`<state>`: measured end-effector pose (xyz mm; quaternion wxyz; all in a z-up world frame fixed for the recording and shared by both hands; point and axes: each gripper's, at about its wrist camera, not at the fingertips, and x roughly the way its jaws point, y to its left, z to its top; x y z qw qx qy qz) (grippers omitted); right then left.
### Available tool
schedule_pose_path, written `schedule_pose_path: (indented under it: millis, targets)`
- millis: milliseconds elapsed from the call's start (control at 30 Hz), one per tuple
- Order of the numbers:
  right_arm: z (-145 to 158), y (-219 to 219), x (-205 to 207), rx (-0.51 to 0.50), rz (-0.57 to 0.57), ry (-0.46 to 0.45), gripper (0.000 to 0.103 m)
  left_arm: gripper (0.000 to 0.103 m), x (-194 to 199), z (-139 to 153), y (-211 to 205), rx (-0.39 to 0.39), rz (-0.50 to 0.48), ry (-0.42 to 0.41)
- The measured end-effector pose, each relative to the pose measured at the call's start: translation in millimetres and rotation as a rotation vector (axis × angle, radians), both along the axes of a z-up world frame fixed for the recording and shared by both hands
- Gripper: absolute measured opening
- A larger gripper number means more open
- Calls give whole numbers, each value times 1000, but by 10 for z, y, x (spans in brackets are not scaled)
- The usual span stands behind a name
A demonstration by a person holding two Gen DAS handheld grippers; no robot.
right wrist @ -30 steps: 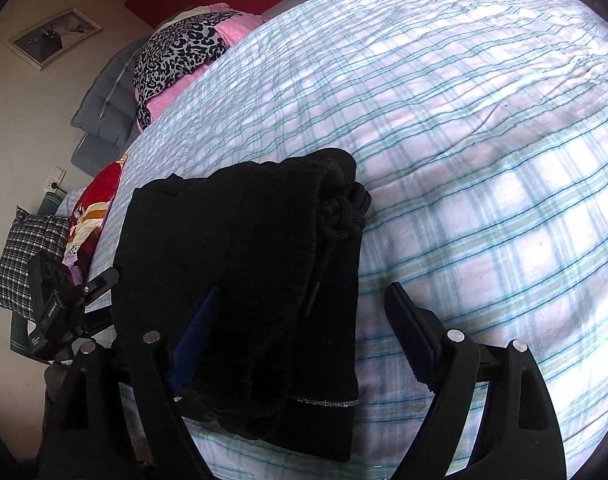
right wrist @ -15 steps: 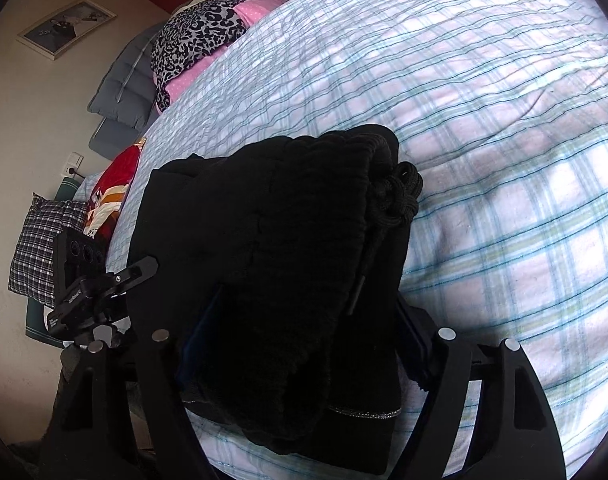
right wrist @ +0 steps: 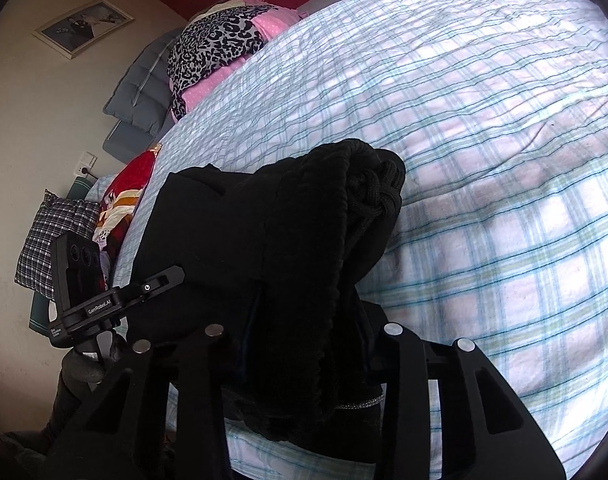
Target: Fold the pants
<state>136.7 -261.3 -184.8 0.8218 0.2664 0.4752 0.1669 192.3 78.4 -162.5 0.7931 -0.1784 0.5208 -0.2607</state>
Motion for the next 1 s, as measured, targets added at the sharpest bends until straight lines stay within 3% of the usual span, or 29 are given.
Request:
schedule_pose_path:
  millis: [200, 700, 1000]
  targets:
    - [35, -32, -22, -7, -2, -11, 36, 37, -114, 123, -135, 118, -20, -92]
    - [189, -83, -42, -11, -10, -53, 33, 36, -105, 290, -400, 177, -20, -152]
    - [474, -276, 70, -47, -29, -124, 32, 36, 48, 444, -525, 171, -35, -200]
